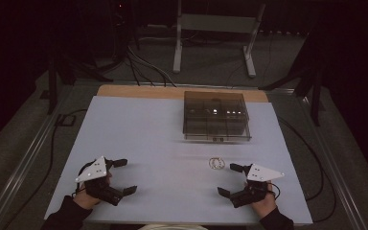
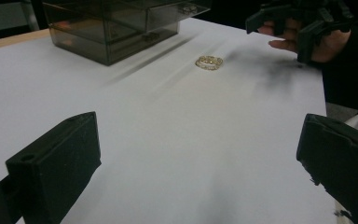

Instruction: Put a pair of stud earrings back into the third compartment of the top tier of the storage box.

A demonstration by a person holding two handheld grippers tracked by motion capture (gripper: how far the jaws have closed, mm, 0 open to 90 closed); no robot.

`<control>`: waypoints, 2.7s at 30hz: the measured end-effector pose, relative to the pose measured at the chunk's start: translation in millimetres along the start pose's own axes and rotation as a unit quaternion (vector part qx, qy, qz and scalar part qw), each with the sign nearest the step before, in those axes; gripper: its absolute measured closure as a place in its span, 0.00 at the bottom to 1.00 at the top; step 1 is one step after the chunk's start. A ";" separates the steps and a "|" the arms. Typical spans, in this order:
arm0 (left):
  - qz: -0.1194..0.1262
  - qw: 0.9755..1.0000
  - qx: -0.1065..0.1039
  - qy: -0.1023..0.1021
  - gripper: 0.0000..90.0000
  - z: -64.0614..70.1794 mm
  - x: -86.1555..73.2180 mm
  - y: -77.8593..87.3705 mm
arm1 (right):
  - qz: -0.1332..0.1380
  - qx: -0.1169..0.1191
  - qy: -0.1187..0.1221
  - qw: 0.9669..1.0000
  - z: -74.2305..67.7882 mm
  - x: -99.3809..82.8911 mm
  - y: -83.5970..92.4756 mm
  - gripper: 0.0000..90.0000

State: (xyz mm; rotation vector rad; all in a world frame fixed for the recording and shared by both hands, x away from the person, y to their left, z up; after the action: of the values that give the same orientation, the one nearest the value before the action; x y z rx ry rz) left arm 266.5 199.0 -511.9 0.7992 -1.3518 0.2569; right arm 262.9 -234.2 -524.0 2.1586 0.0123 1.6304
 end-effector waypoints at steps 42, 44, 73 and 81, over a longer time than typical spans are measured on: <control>0.002 1.000 -0.019 0.010 0.01 2.0 0.0 -3.0 | 0.047 -0.032 -0.001 0.998 10.1 49.8 3.7 0.00; 0.002 1.000 -0.018 0.011 0.01 2.0 0.1 -3.1 | 0.041 -0.020 -0.010 0.999 12.9 49.2 1.9 0.00; 0.005 1.000 -0.019 0.017 0.01 1.6 0.9 -2.2 | -0.030 -0.080 -0.103 0.991 54.3 26.0 -10.1 0.05; 0.002 1.000 -0.020 0.016 0.01 1.1 -0.1 -2.9 | -0.068 -0.091 -0.122 0.986 55.9 18.9 -23.6 0.27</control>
State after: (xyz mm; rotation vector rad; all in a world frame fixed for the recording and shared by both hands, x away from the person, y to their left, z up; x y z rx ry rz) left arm 267.4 196.2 -513.0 0.7559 -1.3249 0.2442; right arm 326.0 -226.4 -526.7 2.1492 -0.0584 1.2343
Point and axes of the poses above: each handheld gripper's, and its own axes: y roughly backward along the jaws, x roughly out of its top, z roughly to its right, the point moved 3 cm from there along -y, roughly forward along the jaws, and after that the axes turned 14 degrees about x, right-handed, at the moved point
